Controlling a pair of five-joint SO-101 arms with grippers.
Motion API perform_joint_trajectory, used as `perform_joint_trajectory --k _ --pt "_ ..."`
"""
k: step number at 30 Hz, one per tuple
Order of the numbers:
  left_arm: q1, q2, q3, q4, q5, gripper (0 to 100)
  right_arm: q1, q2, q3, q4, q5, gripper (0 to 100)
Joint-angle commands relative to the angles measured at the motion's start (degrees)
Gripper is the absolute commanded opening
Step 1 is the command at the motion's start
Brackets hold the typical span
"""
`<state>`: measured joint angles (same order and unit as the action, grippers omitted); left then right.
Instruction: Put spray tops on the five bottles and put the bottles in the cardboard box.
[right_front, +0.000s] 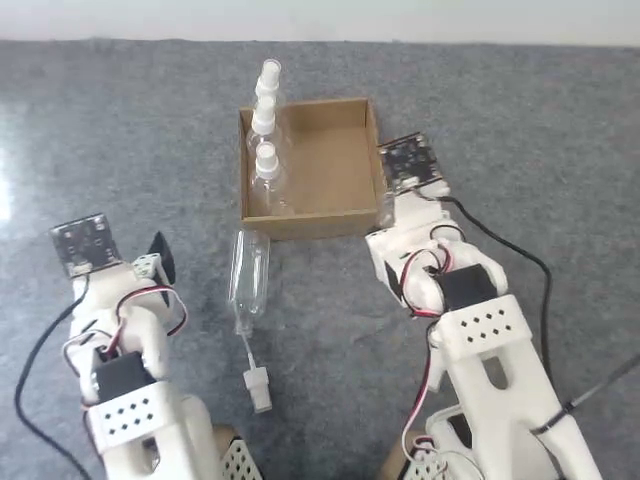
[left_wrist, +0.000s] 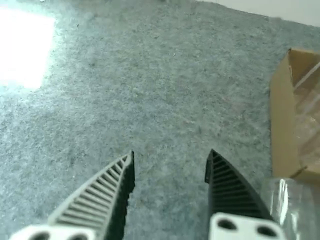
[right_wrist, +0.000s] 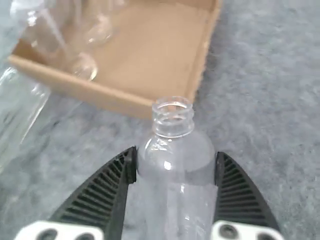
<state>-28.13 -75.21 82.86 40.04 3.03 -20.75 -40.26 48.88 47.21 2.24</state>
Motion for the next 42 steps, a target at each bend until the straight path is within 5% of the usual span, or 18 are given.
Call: perform_joint_trajectory --k 1,14,26,42 --pt "3.8 -0.2 -6.5 5.3 -3.5 22 2.6 -2.6 0.0 -4.4 -3.0 16.6" --pt "14.9 -0.1 -11.8 23.6 -22.3 22 5.4 -2.6 0.3 -5.7 -3.3 16.6" --pt "22.7 2.0 -12.2 30.8 -22.9 22 5.5 -2.5 0.4 -5.7 -3.2 16.6" --pt "25.8 40.4 -22.6 30.7 -22.9 22 5.5 -2.5 0.4 -5.7 -3.1 16.6"
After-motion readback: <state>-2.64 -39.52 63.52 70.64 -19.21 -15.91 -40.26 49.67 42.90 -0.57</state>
